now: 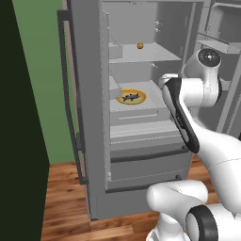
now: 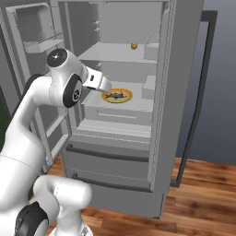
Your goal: Retrieve the fish from the fridge and place it on the saucepan with marinade on the stove.
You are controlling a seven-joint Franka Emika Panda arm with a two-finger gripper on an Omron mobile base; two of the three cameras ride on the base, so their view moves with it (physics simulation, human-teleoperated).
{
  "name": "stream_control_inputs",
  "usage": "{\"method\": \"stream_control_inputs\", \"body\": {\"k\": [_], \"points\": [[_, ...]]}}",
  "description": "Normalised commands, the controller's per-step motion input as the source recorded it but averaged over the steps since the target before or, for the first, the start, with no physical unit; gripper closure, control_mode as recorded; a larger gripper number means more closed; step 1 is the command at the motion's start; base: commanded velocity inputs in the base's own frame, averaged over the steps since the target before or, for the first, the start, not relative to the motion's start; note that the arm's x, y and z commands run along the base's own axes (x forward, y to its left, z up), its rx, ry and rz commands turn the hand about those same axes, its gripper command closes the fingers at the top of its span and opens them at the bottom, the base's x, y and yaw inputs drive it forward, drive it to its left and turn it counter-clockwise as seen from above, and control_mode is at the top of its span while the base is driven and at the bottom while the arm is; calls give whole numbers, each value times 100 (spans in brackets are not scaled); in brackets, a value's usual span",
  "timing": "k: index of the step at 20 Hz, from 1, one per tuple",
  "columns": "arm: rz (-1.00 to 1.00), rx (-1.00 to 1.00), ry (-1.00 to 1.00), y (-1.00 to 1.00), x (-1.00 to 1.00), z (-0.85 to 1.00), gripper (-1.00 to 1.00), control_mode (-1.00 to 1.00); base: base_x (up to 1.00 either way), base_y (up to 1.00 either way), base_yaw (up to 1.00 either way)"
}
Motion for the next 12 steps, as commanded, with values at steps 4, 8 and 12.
{"method": "stream_control_inputs", "body": {"k": [4,8,12], "points": [[0,0,0,0,0,0,-100,-100,0,0,0],[0,0,0,0,0,0,-100,-100,0,0,0],[0,0,0,0,0,0,-100,100,29,-1,0]]}}
